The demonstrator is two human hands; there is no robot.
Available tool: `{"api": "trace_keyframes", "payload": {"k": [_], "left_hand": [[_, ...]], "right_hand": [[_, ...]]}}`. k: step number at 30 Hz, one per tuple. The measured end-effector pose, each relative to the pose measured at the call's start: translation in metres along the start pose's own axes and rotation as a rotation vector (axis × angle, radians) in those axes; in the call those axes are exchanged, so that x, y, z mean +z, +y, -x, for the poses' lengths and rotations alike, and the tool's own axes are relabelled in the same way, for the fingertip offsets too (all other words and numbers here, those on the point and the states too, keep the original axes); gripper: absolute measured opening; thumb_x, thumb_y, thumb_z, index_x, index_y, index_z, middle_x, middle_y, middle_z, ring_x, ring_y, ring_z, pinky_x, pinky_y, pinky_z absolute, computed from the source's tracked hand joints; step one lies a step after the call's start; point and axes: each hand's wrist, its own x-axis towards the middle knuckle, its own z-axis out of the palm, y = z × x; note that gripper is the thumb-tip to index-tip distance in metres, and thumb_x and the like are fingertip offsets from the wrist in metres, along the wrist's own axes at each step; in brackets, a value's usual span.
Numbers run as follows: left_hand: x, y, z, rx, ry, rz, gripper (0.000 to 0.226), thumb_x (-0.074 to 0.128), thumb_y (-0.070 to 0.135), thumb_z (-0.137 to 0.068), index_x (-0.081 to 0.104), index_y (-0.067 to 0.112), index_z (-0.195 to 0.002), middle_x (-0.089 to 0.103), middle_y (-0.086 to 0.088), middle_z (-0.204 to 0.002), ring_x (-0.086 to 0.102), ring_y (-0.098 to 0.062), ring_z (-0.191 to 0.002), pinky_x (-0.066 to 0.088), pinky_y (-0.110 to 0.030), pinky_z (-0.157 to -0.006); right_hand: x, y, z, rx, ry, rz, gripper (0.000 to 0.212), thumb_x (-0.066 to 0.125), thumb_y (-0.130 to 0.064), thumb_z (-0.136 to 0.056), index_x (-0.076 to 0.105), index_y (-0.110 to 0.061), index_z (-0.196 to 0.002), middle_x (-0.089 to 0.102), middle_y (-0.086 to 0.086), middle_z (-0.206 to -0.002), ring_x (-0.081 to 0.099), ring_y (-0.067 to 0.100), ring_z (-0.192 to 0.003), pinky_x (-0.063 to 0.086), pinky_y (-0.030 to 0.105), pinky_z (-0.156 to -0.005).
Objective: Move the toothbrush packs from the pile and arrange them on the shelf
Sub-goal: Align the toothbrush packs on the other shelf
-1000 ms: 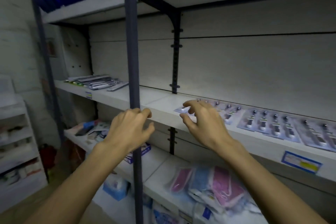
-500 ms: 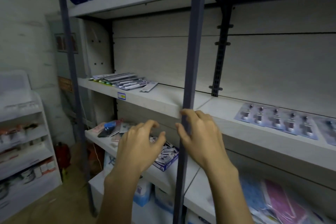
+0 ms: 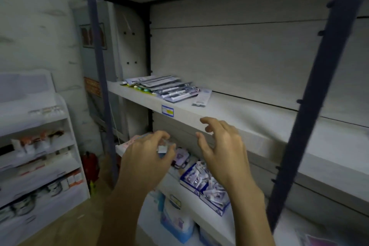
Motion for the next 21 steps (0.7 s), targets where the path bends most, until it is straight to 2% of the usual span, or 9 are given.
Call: {"api": "trace_keyframes", "payload": {"k": [6,14,19,21], "left_hand": [[0.003,-0.058,-0.065,0.000,0.065,-0.005,0.028,0.063,0.038,-0.084,0.067,0.021,-0.106,0.068,0.007,-0.094,0.052,-0.007,-0.078,0.036,-0.021,-0.068],[0.012,-0.133,-0.129,0.036,0.116,0.038,0.030,0.055,0.041,-0.081,0.067,0.020,-0.098,0.067,0.007,-0.084,0.055,-0.008,-0.070,0.046,-0.025,-0.059],[0.008,-0.200,-0.159,0.055,0.096,0.045,0.027,0.057,0.039,-0.080,0.067,0.023,-0.099,0.068,0.009,-0.085,0.057,-0.008,-0.074,0.047,-0.021,-0.062],[0.004,-0.232,-0.176,0.048,0.072,0.035,0.032,0.053,0.045,-0.081,0.067,0.024,-0.100,0.067,0.010,-0.085,0.060,-0.010,-0.075,0.052,-0.027,-0.063]], "right_hand": [[0.060,-0.010,-0.062,0.000,0.020,-0.035,0.033,0.059,-0.029,-0.091,0.055,-0.025,-0.124,0.063,-0.003,-0.106,0.055,0.017,-0.094,0.049,0.038,-0.081],[0.128,-0.032,-0.121,0.001,0.051,-0.020,0.032,0.062,-0.028,-0.090,0.058,-0.026,-0.121,0.063,-0.006,-0.102,0.056,0.014,-0.090,0.049,0.032,-0.077],[0.196,-0.057,-0.145,0.037,0.084,-0.015,0.031,0.063,-0.028,-0.089,0.060,-0.026,-0.119,0.066,-0.005,-0.101,0.058,0.013,-0.092,0.052,0.039,-0.080],[0.224,-0.074,-0.159,0.055,0.079,-0.021,0.031,0.061,-0.030,-0.089,0.059,-0.028,-0.121,0.065,-0.006,-0.102,0.058,0.012,-0.093,0.051,0.039,-0.081]]}}
